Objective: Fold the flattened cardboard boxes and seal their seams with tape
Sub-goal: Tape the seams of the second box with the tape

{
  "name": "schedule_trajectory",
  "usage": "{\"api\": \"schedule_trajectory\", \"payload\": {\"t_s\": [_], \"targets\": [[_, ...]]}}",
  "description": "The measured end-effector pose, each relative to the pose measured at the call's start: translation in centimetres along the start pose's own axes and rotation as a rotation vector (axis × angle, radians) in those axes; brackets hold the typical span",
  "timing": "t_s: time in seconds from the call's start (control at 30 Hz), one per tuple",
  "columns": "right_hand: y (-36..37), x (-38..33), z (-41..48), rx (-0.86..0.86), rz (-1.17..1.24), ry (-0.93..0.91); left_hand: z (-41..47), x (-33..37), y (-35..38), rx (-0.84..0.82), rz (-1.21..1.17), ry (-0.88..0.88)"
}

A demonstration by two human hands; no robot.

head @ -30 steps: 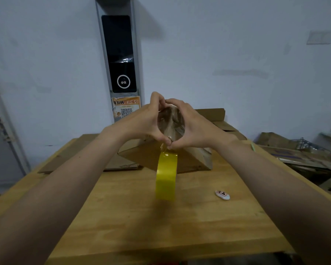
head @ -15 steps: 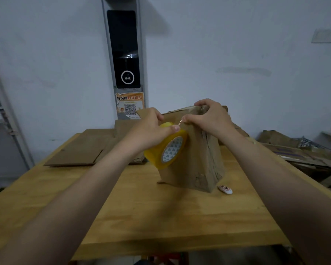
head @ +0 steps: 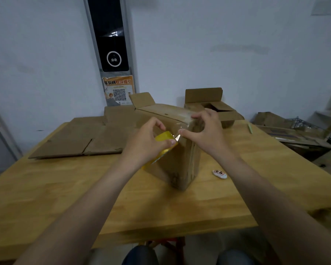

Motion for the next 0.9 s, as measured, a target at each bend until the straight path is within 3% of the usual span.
{"api": "schedule_trajectory", "payload": {"t_s": [0.3, 0.67, 0.9], "targets": [[1.6, -3.3, -0.7, 0.151, -0.226, -0.417, 1.0, -1.6, -0.1, 0.026, 0.001, -0.004], [2.2, -3.6, -1.0, 0.191, -0.288, -0.289, 1.8, -2.6, 0.3, -0.048, -0.064, -0.041], [2.1, -3.6, -1.2, 0.238, -0.357, -0.31, 3.6, -4.5, 1.2, -0.065, 0.235, -0.139]]}}
Point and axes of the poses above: each hand's wrist, its own z-axis towards the middle knuckle, its own y-axis out of the palm, x = y × z, the point moved 7 cm from there along z, towards the middle knuckle, and after that the axes turned 13 degrees about -z, right-handed, at the moved point
